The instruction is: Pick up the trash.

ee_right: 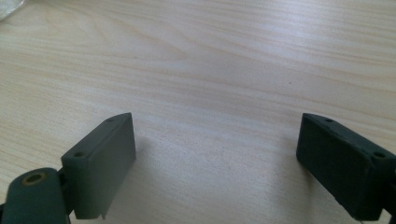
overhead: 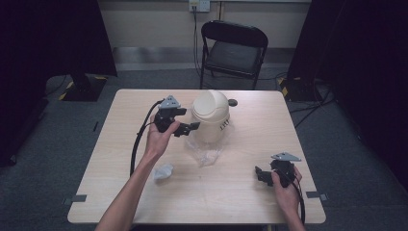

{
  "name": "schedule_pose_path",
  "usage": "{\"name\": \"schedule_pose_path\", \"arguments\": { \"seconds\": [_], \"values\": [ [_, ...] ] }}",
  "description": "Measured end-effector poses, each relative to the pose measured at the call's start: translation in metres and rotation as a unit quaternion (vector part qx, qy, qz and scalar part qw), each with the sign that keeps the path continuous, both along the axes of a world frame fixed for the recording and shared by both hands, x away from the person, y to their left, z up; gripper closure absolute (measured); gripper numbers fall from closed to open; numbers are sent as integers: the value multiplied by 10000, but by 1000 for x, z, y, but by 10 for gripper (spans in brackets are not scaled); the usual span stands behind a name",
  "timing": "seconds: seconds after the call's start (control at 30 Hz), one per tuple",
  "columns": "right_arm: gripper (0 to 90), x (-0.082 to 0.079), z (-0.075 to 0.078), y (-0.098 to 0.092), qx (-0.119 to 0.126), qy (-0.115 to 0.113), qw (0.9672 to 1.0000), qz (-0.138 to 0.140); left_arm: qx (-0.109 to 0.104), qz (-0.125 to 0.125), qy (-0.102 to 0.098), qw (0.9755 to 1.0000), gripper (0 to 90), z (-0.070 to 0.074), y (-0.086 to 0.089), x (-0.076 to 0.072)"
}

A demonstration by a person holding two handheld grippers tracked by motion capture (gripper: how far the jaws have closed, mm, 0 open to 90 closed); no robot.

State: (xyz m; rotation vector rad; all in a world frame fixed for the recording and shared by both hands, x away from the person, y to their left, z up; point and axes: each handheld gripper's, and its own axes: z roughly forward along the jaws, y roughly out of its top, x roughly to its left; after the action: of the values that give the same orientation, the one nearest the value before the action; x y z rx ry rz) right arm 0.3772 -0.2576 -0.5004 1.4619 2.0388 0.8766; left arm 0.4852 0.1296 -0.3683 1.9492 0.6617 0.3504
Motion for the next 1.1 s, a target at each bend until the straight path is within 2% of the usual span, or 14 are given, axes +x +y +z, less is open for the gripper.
{"name": "schedule_pose_path", "arguments": {
  "seconds": [0.13,0.23,0.37,0.43,0.5,0.53,0.57,0.6,0.63,0.7,0.83,0.87,0.93,1.1],
  "values": [
    [110,0,0,0,-2,-1,10000,-2,116,-68,-76,9999,180,1,-17,9],
    [110,0,0,0,-5,-2,10000,-4,98,-186,10,9998,181,-1,-26,16],
    [111,0,0,0,-5,-3,10000,-5,233,-203,67,9995,180,-6,-38,22],
    [111,0,0,0,-4,-5,10000,-5,212,-186,85,9996,179,-8,-43,25],
    [111,0,0,0,-5,-5,10000,-6,143,-187,243,9994,174,-11,-50,28],
    [111,0,0,0,-5,-3,10000,-5,217,-204,218,9993,174,-12,-54,29],
    [111,0,0,0,-6,-3,10000,-5,387,-161,171,9990,166,-13,-57,29],
    [111,0,0,0,-6,-5,10000,-6,521,-104,116,9985,170,-15,-59,30],
    [112,0,0,0,-3,2,10000,-5,543,-92,162,9984,169,-16,-60,31],
    [113,-1,0,0,-5,-1,10000,-6,469,-104,235,9986,170,-20,-60,34],
    [113,-1,0,0,-4,0,10000,-7,605,-106,179,9980,172,-23,-65,35],
    [113,-1,0,0,-4,-1,10000,-7,619,-135,253,9977,172,-24,-66,36],
    [113,-1,0,0,-4,-2,10000,-7,672,-134,192,9975,173,-25,-67,38],
    [113,-1,0,0,-4,-3,10000,-13,676,-139,259,9973,175,-27,-70,43]
  ]
}}
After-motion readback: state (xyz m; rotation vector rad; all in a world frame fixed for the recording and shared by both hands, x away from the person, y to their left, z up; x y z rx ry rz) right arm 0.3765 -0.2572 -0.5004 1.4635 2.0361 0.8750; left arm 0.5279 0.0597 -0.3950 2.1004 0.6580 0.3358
